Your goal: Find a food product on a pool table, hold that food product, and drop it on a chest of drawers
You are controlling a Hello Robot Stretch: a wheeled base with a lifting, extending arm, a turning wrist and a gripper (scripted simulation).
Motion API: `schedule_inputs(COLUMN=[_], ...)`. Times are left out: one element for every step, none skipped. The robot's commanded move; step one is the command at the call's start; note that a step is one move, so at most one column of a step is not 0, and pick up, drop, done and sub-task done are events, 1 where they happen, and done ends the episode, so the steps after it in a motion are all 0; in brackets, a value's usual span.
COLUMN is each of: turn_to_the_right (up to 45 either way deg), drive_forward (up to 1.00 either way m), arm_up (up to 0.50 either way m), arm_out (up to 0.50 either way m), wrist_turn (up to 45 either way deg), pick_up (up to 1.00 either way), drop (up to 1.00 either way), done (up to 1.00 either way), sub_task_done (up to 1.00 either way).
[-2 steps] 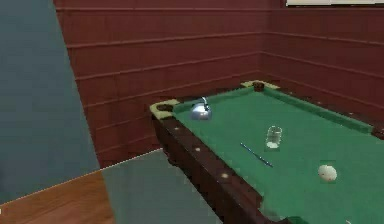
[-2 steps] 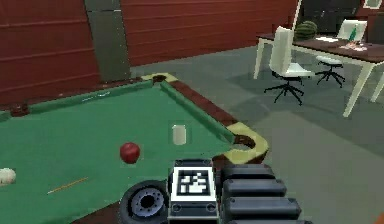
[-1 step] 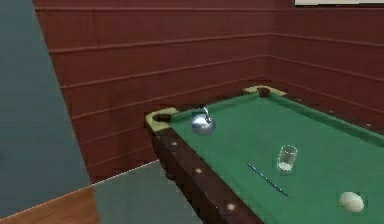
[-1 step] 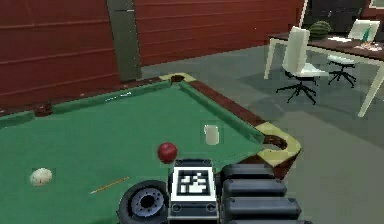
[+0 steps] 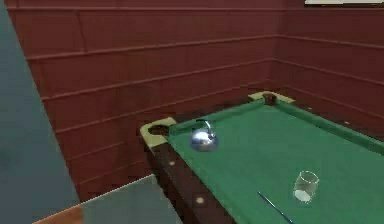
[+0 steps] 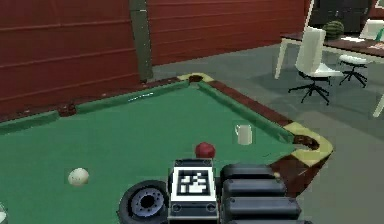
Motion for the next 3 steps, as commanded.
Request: schedule_inputs(turn_to_the_right=[-45.0, -45.0, -33.0], drive_forward=[0.0, 0.0, 0.0], arm_up=[0.0, 0.0, 0.0], arm_out=[0.0, 0.0, 0.0], wrist_turn=[0.0, 0.0, 0.0], pick_up=[0.0, 0.0, 0.0], drop=[0.0, 0.0, 0.0], done=[0.0, 0.0, 0.0], sub_task_done=[0.0, 0.0, 0.0])
